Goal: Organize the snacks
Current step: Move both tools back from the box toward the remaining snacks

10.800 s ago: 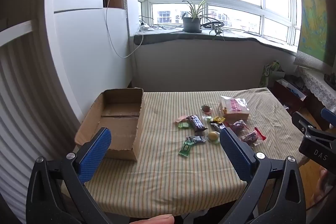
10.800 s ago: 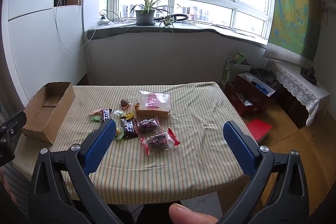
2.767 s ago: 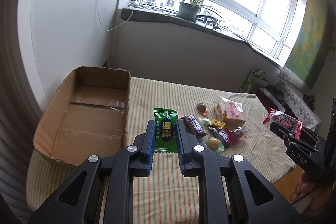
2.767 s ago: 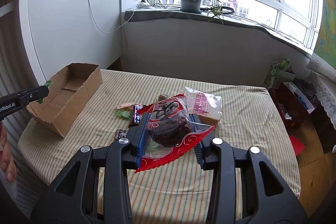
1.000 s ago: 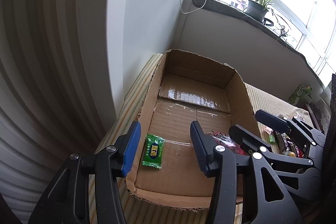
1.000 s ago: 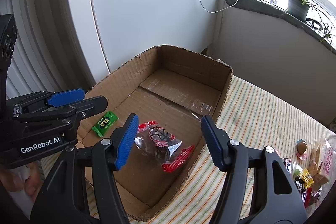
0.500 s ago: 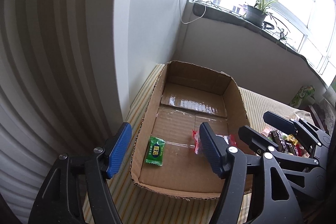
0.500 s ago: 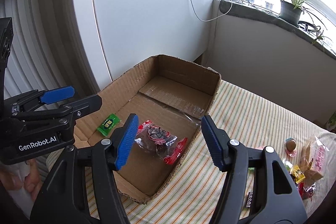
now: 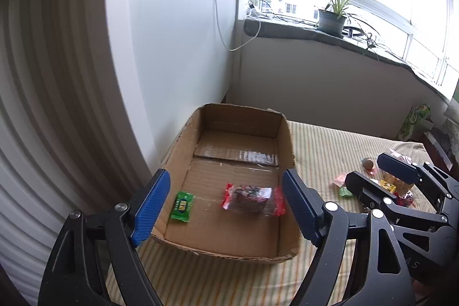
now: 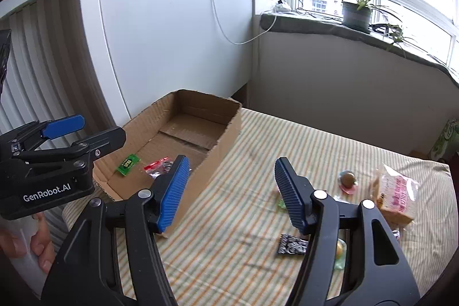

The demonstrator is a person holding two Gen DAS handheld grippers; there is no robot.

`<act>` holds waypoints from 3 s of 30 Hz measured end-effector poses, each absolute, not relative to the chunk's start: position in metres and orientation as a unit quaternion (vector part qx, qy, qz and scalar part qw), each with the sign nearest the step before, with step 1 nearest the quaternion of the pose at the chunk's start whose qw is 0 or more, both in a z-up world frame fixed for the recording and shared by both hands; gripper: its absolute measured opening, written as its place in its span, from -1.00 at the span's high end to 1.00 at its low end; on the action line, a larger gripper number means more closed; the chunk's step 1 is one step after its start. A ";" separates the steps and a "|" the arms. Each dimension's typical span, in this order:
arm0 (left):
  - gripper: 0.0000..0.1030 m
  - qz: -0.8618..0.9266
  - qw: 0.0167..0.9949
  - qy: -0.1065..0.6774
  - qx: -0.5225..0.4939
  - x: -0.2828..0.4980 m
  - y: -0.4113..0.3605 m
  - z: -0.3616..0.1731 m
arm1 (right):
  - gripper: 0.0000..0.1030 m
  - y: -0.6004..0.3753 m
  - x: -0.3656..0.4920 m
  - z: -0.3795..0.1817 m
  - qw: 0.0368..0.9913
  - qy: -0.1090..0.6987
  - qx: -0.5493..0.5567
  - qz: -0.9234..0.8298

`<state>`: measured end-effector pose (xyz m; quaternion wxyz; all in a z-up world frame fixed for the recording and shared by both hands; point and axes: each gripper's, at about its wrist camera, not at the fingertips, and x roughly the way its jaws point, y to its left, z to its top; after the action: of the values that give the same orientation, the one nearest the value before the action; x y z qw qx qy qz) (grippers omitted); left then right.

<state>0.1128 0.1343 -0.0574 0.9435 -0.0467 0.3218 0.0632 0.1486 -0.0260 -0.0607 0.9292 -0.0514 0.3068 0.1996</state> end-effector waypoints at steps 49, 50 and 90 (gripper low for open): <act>-0.58 -0.035 0.952 0.301 0.045 0.070 -0.053 -0.032 | -0.27 -0.217 0.073 -0.060 0.952 0.298 0.020 0.070; -0.58 -0.035 0.952 0.302 0.045 0.070 -0.054 -0.033 | -0.27 -0.216 0.075 -0.062 0.951 0.300 0.020 0.070; -0.58 -0.083 0.886 0.456 -0.024 0.151 -0.020 -0.173 | -0.27 -0.164 0.141 -0.178 0.893 0.435 0.003 0.112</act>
<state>0.1510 -0.0198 -0.1726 0.8858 -0.0238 0.4558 -0.0833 0.1413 -0.1644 -0.1782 0.8934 0.0025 0.4352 0.1120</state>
